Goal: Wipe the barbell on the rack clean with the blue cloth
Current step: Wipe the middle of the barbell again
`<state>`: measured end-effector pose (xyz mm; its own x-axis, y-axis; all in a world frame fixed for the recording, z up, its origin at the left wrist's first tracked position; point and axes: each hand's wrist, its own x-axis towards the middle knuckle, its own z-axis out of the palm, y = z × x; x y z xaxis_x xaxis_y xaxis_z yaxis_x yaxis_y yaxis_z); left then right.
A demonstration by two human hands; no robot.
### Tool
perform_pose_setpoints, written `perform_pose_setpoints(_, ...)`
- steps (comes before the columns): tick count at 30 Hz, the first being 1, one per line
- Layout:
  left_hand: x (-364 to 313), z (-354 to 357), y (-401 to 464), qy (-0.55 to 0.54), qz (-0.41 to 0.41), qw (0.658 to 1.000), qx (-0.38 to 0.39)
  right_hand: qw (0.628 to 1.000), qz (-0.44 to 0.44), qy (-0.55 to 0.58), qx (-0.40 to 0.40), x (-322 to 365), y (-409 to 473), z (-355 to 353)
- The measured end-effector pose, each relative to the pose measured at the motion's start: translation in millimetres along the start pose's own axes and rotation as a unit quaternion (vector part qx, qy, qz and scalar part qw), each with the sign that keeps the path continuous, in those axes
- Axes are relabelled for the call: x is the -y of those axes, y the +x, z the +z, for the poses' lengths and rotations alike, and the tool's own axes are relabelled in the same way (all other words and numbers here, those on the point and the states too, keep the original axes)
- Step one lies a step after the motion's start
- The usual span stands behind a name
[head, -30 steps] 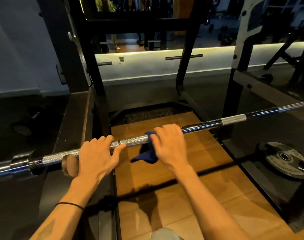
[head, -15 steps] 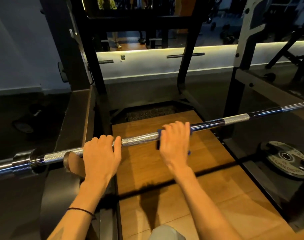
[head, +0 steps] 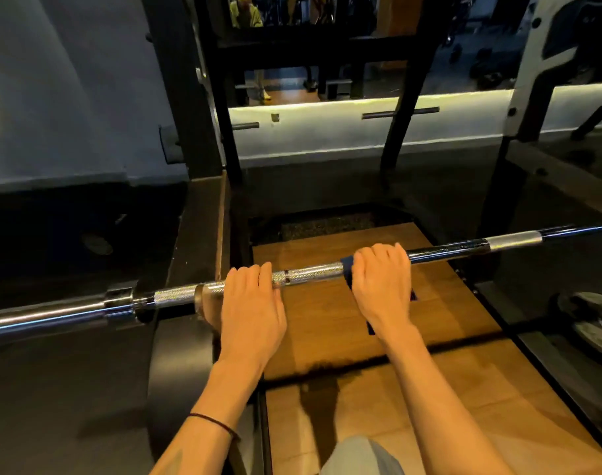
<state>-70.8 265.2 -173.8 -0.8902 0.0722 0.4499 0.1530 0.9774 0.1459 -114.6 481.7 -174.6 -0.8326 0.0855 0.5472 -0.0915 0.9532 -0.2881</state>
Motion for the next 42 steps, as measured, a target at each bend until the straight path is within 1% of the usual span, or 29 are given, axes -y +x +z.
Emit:
perform_pose_setpoints(2, 0.4, -1.0, -2.4, -0.008, 0.001, 1.000, 0.023, 0.999, 0.053, 0.003, 0.003, 18.9, -4.1, 1.6)
perform_pose_setpoints(3, 0.1, -2.4, -4.6, -0.010, -0.001, 0.999, 0.037, 0.998, 0.055, 0.012, 0.009, 35.0, -8.3, 4.2)
perform_pose_setpoints(5, -3.5, -9.2, -6.5, 0.020, -0.001, 0.998, 0.058, 0.999, 0.017, 0.034, 0.028, 72.9, -18.8, 13.2)
perform_pose_setpoints(7, -6.3, -22.1, -7.2, 0.083, 0.009, 0.992, 0.093, 0.997, -0.038, 0.034, 0.060, 105.1, -26.5, 23.0)
perform_pose_setpoints(9, -8.6, -38.8, -7.9, 0.143, 0.037, 0.980, 0.132, 0.994, -0.079, 0.013, 0.080, 118.7, -31.2, 30.5)
perform_pose_setpoints(10, -8.7, -48.2, -9.1, 0.146, 0.063, 0.978, 0.135, 0.992, -0.087, 0.007, 0.090, 118.9, -31.9, 31.5)
perform_pose_setpoints(11, -8.2, -59.4, -10.0, 0.126, 0.098, 0.980, 0.120, 0.991, -0.094, 0.004, 0.100, 116.3, -31.9, 30.1)
perform_pose_setpoints(12, -7.2, -71.9, -12.0, 0.087, 0.134, 0.983, 0.088, 0.989, -0.102, -0.001, 0.105, 112.9, -32.1, 28.6)
perform_pose_setpoints(13, -5.1, -84.3, -12.9, 0.031, 0.160, 0.986, 0.046, 0.989, -0.111, -0.006, 0.102, 110.5, -32.6, 26.2)
perform_pose_setpoints(14, 0.7, -95.6, -11.6, -0.015, 0.173, 0.985, -0.013, 0.989, -0.118, -0.006, 0.091, 109.1, -33.0, 24.7)
perform_pose_setpoints(15, 9.1, -106.6, -9.7, -0.051, 0.161, 0.984, -0.061, 0.990, -0.122, 0.004, 0.076, 109.3, -33.2, 23.0)
perform_pose_setpoints(16, 18.8, -117.6, -6.8, -0.079, 0.126, 0.984, -0.094, 0.991, -0.115, 0.023, 0.064, 110.5, -33.1, 21.4)
perform_pose_setpoints(18, 47.7, -127.5, 3.9, -0.132, 0.011, 0.986, -0.104, 0.992, -0.095, 0.047, 0.063, 113.7, -32.8, 19.9)
perform_pose_setpoints(19, 64.6, -124.8, 10.1, -0.141, -0.043, 0.985, -0.086, 0.993, -0.089, 0.046, 0.068, 114.6, -32.5, 19.8)
perform_pose_setpoints(20, 80.8, -117.7, 15.6, -0.123, -0.086, 0.987, -0.051, 0.993, -0.087, 0.042, 0.074, 115.1, -33.1, 19.5)
perform_pose_setpoints(21, 94.7, -109.6, 19.0, -0.069, -0.105, 0.992, 0.007, 0.993, -0.086, 0.039, 0.077, 116.9, -33.5, 19.5)
perform_pose_setpoints(22, 104.4, -101.5, 18.5, 0.001, -0.102, 0.992, 0.078, 0.992, -0.085, 0.038, 0.080, 118.0, -33.9, 18.8)
perform_pose_setpoints(23, 111.8, -92.8, 13.9, 0.070, -0.086, 0.983, 0.144, 0.993, -0.085, 0.038, 0.079, 118.6, -33.4, 18.2)
perform_pose_setpoints(24, 118.3, -83.9, 5.8, 0.118, -0.061, 0.974, 0.183, 0.993, -0.081, 0.039, 0.075, 119.1, -33.3, 18.4)
perform_pose_setpoints(25, 123.9, -76.5, -3.7, 0.135, -0.029, 0.972, 0.189, 0.994, -0.071, 0.039, 0.070, 120.1, -33.7, 20.0)
perform_pose_setpoints(28, 137.7, -65.5, -17.9, 0.129, 0.048, 0.981, 0.137, 0.998, -0.036, 0.043, 0.040, 133.8, -39.0, 25.2)
perform_pose_setpoints(29, 140.1, -64.0, -16.3, 0.124, 0.060, 0.984, 0.113, 0.998, -0.042, 0.041, 0.038, 143.0, -40.8, 28.3)
perform_pose_setpoints(30, 142.5, -62.6, -14.5, 0.115, 0.062, 0.987, 0.092, 0.996, -0.065, 0.037, 0.044, 154.9, -43.3, 32.8)
perform_pose_setpoints(32, 142.6, -60.4, -13.5, 0.089, 0.047, 0.992, 0.074, 0.989, -0.124, 0.048, 0.068, 176.7, -48.5, 40.7)
perform_pose_setpoints(35, 142.0, -54.0, -21.7, 0.057, 0.044, 0.997, 0.020, 0.976, -0.196, 0.055, 0.082, 182.6, -43.4, 35.6)
perform_pose_setpoints(37, 143.4, -50.5, -26.9, 0.029, 0.047, 0.998, -0.027, 0.971, -0.227, 0.023, 0.069, 158.8, -36.7, 26.4)
perform_pose_setpoints(38, 143.8, -48.8, -27.9, 0.019, 0.048, 0.998, -0.047, 0.974, -0.222, 0.008, 0.052, 139.8, -30.6, 21.8)
perform_pose_setpoints(40, 141.9, -44.4, -30.2, 0.000, 0.041, 0.997, -0.070, 0.983, -0.180, -0.028, 0.021, 97.5, -16.6, 11.7)
perform_pose_setpoints(42, 140.2, -39.7, -33.2, -0.011, 0.033, 0.995, -0.097, 0.991, -0.134, -0.030, -0.002, 68.9, -15.8, 6.3)
